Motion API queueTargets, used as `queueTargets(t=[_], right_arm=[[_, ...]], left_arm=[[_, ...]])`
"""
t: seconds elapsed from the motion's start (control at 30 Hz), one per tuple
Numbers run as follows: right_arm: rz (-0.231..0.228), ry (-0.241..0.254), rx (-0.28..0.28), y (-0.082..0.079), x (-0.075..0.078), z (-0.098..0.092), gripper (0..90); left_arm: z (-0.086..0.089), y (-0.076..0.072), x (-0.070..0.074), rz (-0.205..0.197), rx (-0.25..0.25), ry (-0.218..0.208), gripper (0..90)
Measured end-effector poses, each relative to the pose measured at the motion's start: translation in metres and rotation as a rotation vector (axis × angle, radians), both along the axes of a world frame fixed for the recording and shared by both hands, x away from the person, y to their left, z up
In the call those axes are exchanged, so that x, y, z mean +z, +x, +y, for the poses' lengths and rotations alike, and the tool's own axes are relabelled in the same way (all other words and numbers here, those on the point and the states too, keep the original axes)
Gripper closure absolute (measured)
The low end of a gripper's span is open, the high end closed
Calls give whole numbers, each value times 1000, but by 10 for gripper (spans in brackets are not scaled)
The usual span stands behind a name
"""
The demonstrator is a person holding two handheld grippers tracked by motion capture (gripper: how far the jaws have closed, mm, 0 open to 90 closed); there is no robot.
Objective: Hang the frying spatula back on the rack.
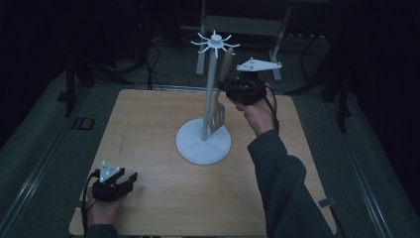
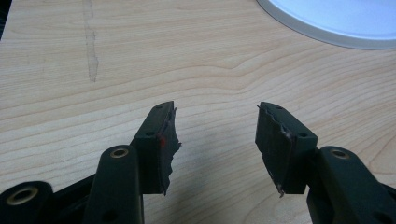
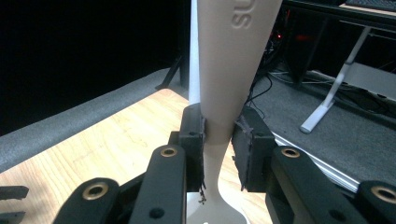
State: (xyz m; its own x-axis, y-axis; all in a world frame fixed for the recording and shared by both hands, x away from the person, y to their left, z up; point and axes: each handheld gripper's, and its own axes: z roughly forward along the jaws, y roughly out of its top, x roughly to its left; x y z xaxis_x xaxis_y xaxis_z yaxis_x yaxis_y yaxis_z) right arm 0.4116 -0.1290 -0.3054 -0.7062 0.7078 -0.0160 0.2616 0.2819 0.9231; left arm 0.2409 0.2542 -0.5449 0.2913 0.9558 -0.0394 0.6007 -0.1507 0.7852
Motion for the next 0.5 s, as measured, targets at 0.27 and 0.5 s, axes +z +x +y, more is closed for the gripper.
queueTargets(t=[0.27,0.5], right_arm=[[10,-13,-5,3,-5,6,744],[-1,21,-6,2,-6,4,595]], left_arm=[[0,0,0,-2,-2,0,480],[0,0,0,-2,-2,-1,480]])
